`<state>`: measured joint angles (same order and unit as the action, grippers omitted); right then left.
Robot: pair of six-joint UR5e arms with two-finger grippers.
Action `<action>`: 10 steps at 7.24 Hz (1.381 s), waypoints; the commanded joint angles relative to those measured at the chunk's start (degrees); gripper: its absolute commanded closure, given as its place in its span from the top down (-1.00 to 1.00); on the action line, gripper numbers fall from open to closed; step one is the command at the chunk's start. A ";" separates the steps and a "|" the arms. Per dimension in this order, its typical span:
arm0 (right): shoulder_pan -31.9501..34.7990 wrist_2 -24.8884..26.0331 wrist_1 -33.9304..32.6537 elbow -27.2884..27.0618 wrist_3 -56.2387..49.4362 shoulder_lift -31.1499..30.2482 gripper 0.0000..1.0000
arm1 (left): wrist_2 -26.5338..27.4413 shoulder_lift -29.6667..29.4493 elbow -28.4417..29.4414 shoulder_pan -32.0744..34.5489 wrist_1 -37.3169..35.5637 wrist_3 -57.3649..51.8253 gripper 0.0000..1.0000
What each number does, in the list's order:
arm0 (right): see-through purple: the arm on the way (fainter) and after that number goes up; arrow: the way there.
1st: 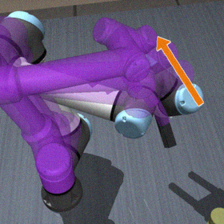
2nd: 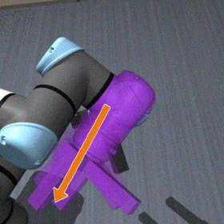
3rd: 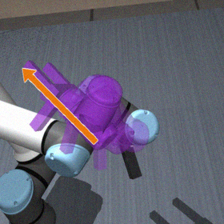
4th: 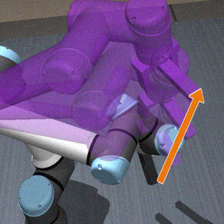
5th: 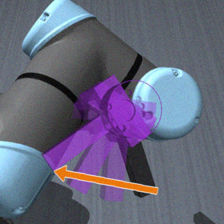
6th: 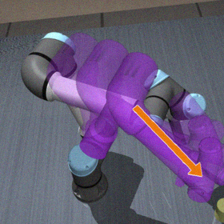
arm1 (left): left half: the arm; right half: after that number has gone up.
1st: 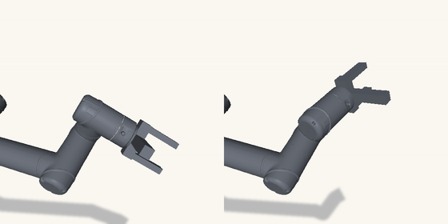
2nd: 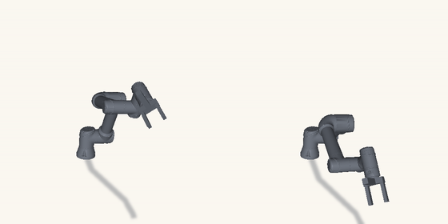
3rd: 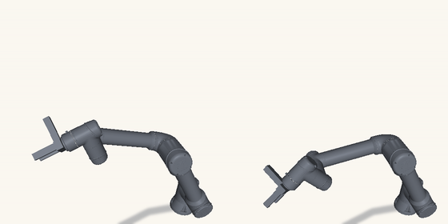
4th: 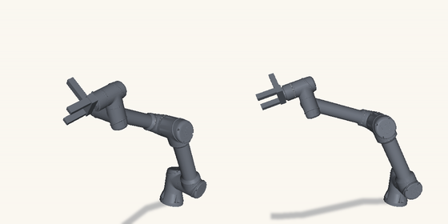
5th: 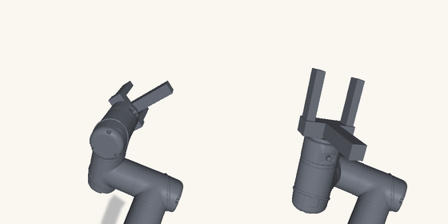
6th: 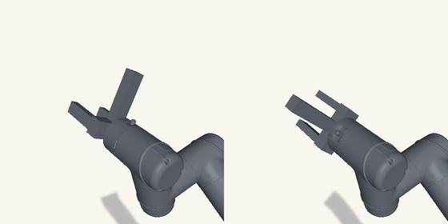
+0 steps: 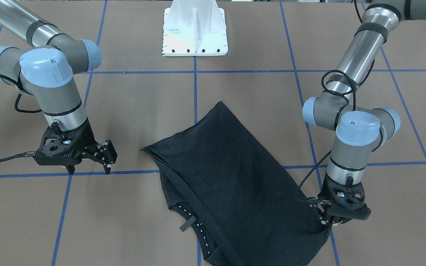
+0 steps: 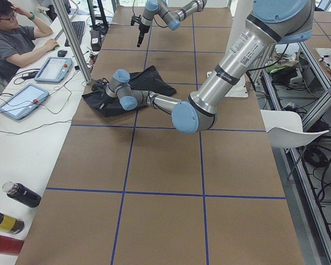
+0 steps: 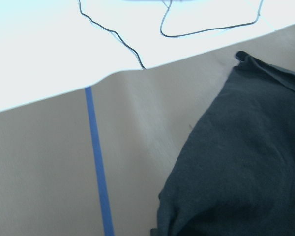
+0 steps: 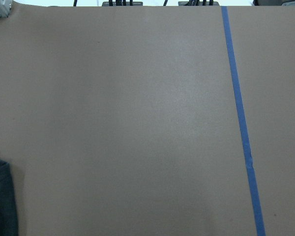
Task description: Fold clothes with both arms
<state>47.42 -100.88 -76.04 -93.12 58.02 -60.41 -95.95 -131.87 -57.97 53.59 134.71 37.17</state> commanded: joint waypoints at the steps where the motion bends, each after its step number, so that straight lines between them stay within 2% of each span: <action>1: -0.48 0.07 -0.08 0.05 0.33 0.20 1.00 | -1.16 0.28 1.37 1.42 4.74 -3.58 0.98; 2: -1.27 0.24 0.01 0.40 3.12 0.72 1.00 | -5.35 2.47 0.06 3.78 7.30 -6.99 1.00; 3: -2.15 0.50 1.40 1.97 6.28 2.73 0.99 | -12.00 5.71 -3.17 6.41 7.76 -9.55 1.00; 4: -3.46 1.29 3.85 6.68 13.18 6.66 0.96 | -12.68 9.49 -8.86 6.52 7.33 -8.62 1.00; 5: -4.87 3.82 7.71 13.17 15.60 10.79 0.93 | -12.77 11.70 -11.88 6.53 7.15 -7.39 1.00; 6: -5.75 5.15 11.14 18.28 17.45 13.71 0.90 | -12.86 11.98 -12.17 6.18 7.32 -4.16 1.00; 7: -6.72 5.69 13.09 21.72 20.17 16.26 0.81 | -12.86 12.16 -12.26 6.00 7.67 -2.73 1.00; 8: -8.21 8.74 13.37 23.06 24.37 17.50 0.65 | -12.86 12.86 -12.43 5.91 7.76 -1.15 1.00; 10: -10.93 12.17 13.72 26.48 24.77 19.53 0.63 | -12.95 13.83 -12.96 5.91 7.85 -0.61 1.00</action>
<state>38.17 -91.08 -62.70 -68.88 82.18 -42.07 -108.86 -118.70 -70.63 59.53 142.50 36.10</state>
